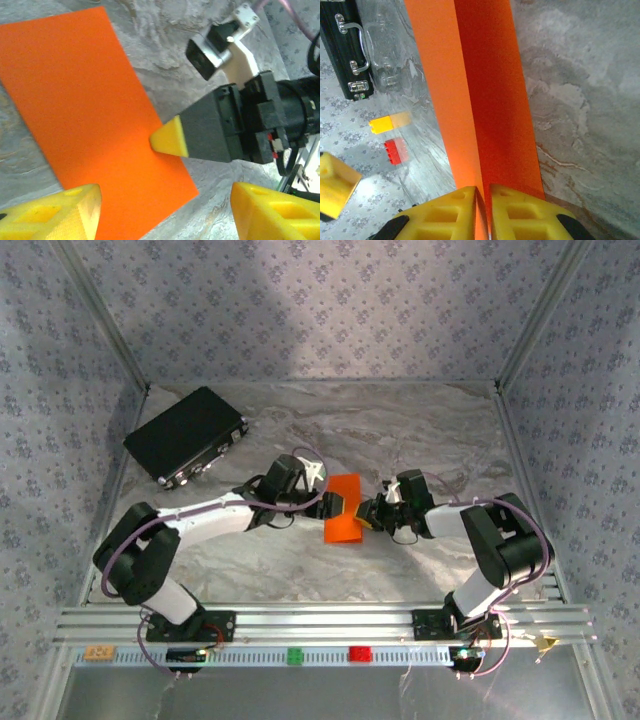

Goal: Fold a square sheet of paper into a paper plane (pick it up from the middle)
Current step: Fold the triangle a second time at the center of the table.

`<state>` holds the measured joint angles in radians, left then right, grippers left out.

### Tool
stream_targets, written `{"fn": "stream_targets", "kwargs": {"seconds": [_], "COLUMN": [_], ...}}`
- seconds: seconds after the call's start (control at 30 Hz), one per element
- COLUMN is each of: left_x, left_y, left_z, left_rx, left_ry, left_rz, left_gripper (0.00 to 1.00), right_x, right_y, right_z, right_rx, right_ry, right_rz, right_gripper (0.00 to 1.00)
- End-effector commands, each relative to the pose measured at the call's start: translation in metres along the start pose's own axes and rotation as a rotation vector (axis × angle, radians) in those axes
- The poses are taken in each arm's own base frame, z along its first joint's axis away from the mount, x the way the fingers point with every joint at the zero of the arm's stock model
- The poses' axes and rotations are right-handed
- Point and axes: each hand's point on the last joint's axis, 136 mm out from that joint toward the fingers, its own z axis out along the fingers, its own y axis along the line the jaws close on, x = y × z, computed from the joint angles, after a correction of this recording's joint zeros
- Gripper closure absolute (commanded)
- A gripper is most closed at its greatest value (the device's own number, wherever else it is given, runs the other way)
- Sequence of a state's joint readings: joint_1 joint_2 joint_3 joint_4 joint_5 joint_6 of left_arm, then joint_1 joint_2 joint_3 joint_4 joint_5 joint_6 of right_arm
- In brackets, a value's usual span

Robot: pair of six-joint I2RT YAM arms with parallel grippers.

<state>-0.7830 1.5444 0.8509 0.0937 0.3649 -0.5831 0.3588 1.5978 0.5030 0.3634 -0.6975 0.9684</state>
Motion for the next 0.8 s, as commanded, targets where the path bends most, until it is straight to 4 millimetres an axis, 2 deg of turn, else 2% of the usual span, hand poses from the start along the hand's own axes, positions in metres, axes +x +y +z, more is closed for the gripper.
{"fn": "stream_targets", "kwargs": {"seconds": [0.0, 0.2, 0.5, 0.77], "left_x": [0.0, 0.025, 0.048, 0.065], "left_y": [-0.011, -0.017, -0.021, -0.026], "left_z": [-0.002, 0.007, 0.018, 0.038], "left_rx": [0.0, -0.103, -0.291, -0.371], "left_ry": [-0.01, 0.009, 0.063, 0.115], "left_rz": [0.09, 0.238, 0.514, 0.668], "left_gripper": [0.38, 0.4, 0.24, 0.19], "right_x": [-0.002, -0.004, -0.006, -0.009], "right_y": [0.007, 0.012, 0.006, 0.01], "right_z": [0.0, -0.002, -0.003, -0.005], "right_rx": [-0.022, -0.036, -0.001, -0.008], "right_ry": [0.026, 0.025, 0.014, 0.005], "right_rz": [-0.022, -0.021, 0.021, 0.026], "right_gripper": [0.84, 0.85, 0.92, 0.92]}}
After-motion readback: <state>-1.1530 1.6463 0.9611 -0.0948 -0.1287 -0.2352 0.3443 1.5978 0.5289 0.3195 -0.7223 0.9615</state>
